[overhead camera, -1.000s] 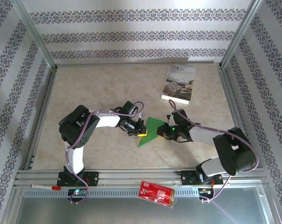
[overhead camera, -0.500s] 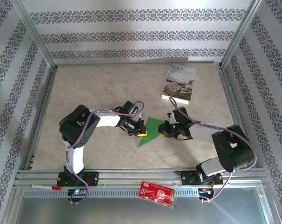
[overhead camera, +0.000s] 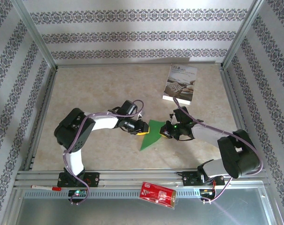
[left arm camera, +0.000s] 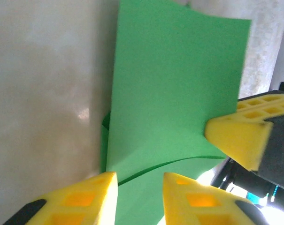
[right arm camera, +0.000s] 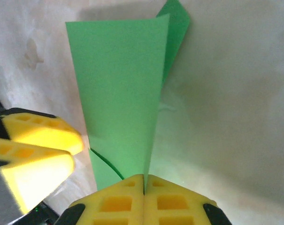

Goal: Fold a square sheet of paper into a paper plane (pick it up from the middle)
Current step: Fold the wing for the fifth time at the center of the table.

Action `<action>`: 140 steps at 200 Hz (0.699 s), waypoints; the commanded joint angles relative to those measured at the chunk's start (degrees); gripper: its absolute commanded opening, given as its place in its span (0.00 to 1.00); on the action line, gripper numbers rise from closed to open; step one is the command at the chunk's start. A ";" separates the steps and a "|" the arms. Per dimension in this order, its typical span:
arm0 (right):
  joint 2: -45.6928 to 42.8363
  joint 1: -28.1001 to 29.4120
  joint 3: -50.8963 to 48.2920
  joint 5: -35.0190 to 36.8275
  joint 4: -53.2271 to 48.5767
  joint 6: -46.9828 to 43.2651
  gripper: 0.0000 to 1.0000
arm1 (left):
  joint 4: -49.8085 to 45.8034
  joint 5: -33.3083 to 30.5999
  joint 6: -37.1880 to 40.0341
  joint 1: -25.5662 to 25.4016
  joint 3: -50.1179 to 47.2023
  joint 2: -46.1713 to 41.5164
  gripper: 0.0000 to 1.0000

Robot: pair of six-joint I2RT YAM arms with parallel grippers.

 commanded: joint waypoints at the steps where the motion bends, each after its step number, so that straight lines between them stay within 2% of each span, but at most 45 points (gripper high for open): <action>1: -2.28 0.72 1.43 0.96 -4.91 5.21 0.00 | 5.20 -7.11 5.14 -2.42 -3.79 -7.45 0.35; 18: -2.96 1.08 2.17 0.78 -6.74 6.69 0.00 | 2.56 -13.26 10.96 -5.54 -5.47 -11.64 0.38; 41: -3.71 1.48 3.38 0.51 -8.83 8.59 0.00 | -3.40 -24.31 20.42 -12.78 -5.51 -15.53 0.44; 82: -4.71 1.35 4.33 -0.32 -9.67 12.87 0.00 | -4.68 -36.66 26.29 -22.06 -6.92 -16.21 0.54; 107: -5.16 1.24 4.38 -1.24 -9.11 15.58 0.00 | -5.58 -41.08 27.24 -25.06 -6.09 -14.29 0.56; 140: -5.43 1.17 3.53 -2.24 -7.52 18.30 0.00 | -6.48 -43.28 28.38 -26.95 -3.35 -10.24 0.56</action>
